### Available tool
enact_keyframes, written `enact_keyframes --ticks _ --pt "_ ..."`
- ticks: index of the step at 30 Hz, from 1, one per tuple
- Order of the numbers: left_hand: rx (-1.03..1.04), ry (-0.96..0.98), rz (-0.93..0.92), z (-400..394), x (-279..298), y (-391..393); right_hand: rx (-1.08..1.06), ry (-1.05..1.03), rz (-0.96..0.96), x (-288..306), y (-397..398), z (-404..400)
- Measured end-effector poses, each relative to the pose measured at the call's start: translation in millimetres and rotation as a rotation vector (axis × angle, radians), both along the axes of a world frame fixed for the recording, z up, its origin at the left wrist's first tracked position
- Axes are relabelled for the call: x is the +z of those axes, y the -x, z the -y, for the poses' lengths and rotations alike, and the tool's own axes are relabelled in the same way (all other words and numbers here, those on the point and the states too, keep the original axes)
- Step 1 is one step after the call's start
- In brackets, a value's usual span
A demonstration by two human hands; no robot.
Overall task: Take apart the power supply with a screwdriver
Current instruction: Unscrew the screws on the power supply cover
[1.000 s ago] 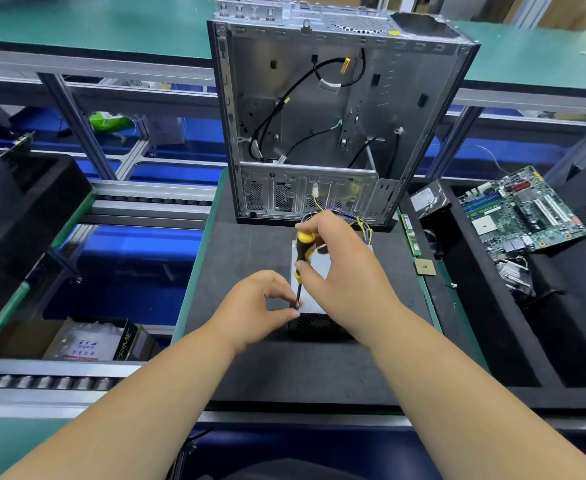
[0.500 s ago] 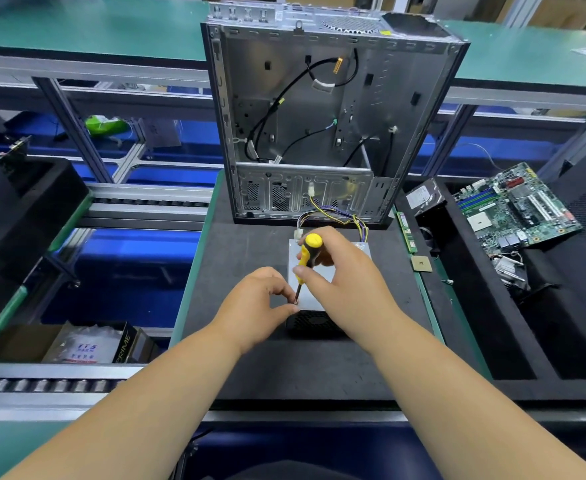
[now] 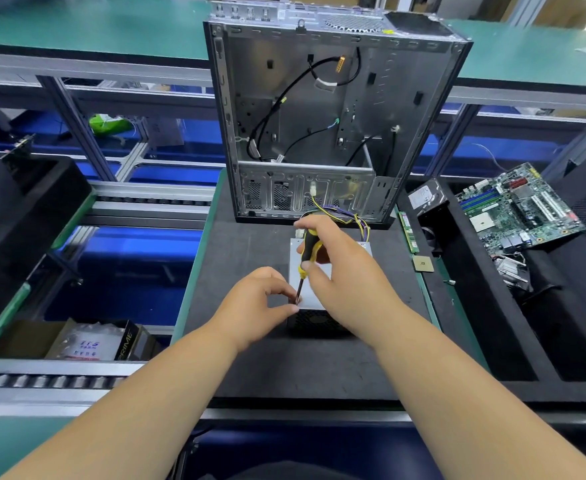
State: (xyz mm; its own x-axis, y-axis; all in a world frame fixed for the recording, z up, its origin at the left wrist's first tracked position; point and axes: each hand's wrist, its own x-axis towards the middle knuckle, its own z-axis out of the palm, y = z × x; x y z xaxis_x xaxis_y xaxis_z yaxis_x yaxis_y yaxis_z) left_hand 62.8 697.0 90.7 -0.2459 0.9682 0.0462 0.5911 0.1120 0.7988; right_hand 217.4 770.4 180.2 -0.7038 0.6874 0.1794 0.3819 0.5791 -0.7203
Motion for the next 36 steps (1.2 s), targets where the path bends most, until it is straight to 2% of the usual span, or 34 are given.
enact_keyframes --ticks 7,9,13,18,23,25,27,33,36 --pt "0.024 0.02 -0.012 -2 0 -2 -0.017 -0.139 -0.101 -1 3 1" --pt "0.038 0.022 -0.013 -2 -1 -2 0.009 -0.074 -0.096 -1 2 1" --pt "0.05 0.028 -0.021 -5 -3 -1 0.041 0.193 -0.181 -3 1 -2" --pt "0.075 0.021 0.013 -10 1 -1 -0.001 0.433 -0.465 -4 -3 -14" --pt "0.09 -0.006 0.121 -23 18 -3 -0.034 0.482 -0.773 4 -19 -36" --pt "0.081 -0.015 0.219 -29 26 -7 -0.064 0.46 -0.81 7 -30 -47" --pt "0.064 -0.034 0.375 -35 33 -16 -0.075 0.379 -0.728 9 -43 -57" --pt "0.015 -0.05 0.8 -63 50 -54 -0.157 0.201 -0.269 1 -73 -66" --pt "-0.029 -0.004 0.93 -79 54 -74 -0.171 0.134 -0.162 -2 -85 -65"
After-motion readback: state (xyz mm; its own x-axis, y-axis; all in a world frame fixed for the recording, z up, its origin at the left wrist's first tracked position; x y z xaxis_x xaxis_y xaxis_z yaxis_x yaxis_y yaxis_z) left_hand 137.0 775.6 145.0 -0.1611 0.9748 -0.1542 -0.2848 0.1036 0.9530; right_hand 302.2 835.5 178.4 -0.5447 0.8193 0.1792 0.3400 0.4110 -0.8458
